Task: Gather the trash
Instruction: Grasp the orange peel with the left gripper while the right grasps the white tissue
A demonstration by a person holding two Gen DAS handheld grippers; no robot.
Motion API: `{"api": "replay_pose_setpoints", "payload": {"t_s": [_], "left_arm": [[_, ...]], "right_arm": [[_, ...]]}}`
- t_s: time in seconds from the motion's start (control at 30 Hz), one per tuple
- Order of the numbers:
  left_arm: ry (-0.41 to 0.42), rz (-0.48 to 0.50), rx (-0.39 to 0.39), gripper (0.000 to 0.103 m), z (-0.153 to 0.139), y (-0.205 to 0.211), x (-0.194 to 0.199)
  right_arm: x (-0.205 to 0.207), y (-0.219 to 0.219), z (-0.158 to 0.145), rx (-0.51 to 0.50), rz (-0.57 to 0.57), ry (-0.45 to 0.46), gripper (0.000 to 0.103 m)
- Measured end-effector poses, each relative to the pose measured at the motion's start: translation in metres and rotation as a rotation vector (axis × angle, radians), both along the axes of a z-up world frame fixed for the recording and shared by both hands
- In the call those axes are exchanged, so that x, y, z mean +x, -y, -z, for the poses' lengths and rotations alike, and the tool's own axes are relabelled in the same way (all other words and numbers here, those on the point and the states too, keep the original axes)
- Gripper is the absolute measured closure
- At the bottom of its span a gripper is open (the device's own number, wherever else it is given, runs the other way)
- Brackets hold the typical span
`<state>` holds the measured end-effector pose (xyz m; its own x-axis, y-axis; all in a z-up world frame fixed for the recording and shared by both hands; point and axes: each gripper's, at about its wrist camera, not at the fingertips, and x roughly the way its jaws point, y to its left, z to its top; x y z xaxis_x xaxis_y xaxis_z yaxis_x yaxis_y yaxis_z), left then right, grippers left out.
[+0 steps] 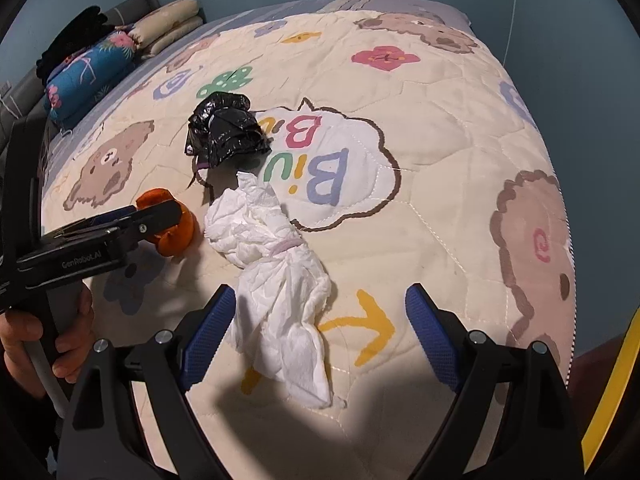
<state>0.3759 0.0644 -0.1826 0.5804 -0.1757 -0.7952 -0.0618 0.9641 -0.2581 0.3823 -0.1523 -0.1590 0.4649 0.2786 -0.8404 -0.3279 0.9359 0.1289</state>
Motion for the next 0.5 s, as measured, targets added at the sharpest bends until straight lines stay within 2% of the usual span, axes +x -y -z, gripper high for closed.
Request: {"api": "replay_pose_setpoints", "payload": {"t_s": [0.13,0.2,0.27,0.33,0.4,0.5], "left_arm": [[0.002,0.025,0.019,0.012,0.004,0.008,0.003],[-0.002,0.039,0.015,0.021,0.005,0.009,0.005],[0.001,0.038,0.012,0.041,0.005,0.009,0.006],[-0.003,0.041,-0.003,0.056,0.005,0.008,0.008],[-0.005,0.030,-0.003,0.062,0.004,0.008,0.008],[-0.001,0.020,0.006,0.067,0.003,0.008,0.008]], "right_arm": [[0.004,-0.005,0.006,-0.018,-0.013,-0.005,0.020],[0.007,-0.006,0.009,-0.018,-0.010,-0.012,0.024],[0.007,-0.008,0.010,-0.022,-0.013,-0.013,0.036],[0.008,-0.008,0.010,-0.029,-0.016,-0.008,0.046],[0.009,-0.008,0.011,-0.031,-0.015,-0.013,0.053],[0.009,-0.005,0.014,-0.027,-0.009,-0.031,0.073]]}}
